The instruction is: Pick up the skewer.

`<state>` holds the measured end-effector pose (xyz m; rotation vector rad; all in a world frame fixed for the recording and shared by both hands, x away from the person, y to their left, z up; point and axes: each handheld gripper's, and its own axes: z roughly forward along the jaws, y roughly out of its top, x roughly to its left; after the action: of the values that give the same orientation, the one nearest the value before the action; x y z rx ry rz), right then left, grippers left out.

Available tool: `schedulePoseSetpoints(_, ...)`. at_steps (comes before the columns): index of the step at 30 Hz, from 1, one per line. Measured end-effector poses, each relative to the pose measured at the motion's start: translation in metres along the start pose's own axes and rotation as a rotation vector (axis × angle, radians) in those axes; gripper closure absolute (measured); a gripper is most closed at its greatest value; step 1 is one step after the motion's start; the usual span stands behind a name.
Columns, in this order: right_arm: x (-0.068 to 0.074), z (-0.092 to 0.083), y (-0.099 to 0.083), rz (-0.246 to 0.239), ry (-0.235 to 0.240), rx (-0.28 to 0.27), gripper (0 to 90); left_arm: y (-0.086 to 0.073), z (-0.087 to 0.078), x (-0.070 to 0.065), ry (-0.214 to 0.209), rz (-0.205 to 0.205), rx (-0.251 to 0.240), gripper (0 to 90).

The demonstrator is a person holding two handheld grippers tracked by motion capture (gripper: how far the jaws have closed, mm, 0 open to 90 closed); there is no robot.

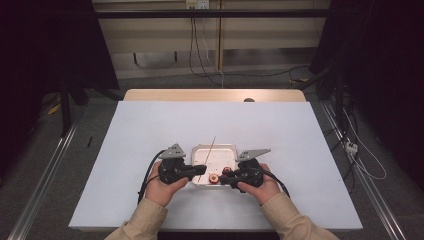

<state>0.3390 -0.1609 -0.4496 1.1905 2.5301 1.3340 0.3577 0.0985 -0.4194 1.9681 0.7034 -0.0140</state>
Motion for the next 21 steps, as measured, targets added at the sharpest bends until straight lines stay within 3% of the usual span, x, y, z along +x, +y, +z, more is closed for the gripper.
schedulePoseSetpoints(15,-0.006,-0.005,-0.006,0.044,-0.004,0.011,74.3,0.0,0.0,0.0,0.002,0.005,0.006,89.1)
schedulePoseSetpoints(21,-0.009,-0.012,-0.002,0.1,-0.002,-0.067,74.5,-0.001,0.001,0.0,-0.007,-0.007,0.006,89.1)
